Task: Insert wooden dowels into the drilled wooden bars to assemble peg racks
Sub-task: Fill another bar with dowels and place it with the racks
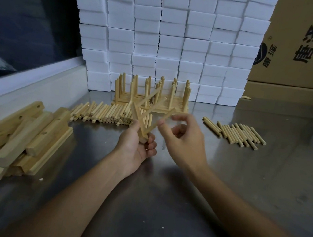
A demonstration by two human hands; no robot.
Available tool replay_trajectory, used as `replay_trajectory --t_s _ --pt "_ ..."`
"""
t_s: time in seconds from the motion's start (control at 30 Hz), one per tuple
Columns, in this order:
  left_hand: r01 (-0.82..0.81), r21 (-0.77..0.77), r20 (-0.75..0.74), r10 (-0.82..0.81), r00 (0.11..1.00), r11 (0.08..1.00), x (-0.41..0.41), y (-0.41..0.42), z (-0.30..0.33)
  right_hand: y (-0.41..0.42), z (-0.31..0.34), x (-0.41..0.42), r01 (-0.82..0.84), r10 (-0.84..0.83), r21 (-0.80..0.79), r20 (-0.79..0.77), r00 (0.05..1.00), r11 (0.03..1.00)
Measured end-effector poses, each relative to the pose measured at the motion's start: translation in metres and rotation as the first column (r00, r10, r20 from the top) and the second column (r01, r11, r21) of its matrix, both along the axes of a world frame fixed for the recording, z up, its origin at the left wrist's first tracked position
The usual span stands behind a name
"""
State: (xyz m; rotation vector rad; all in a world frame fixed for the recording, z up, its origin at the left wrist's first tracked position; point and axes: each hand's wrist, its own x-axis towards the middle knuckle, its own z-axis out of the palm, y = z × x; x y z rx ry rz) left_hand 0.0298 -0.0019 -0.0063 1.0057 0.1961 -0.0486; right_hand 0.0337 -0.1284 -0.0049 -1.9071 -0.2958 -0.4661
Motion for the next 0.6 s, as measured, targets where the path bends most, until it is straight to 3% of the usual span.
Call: replay_trajectory --t_s 0.17,0.33,0.6 --pt "0.063 -0.030 0.027 -0.062 0.998 0.998 -0.001 0.000 0.000 0.005 -0.008 0.000 -0.066 0.062 -0.134 -0.037 0.997 0.989" --pt "0.103 0.033 0.025 -0.104 0.994 0.994 -0.001 0.001 -0.001 0.004 -0.006 0.002 -0.101 0.100 -0.029 -0.021 0.995 0.994" --pt "0.001 0.081 0.028 -0.003 1.000 0.997 0.000 0.001 -0.002 -0.005 -0.004 0.011 -0.058 0.065 0.086 -0.081 0.995 0.995"
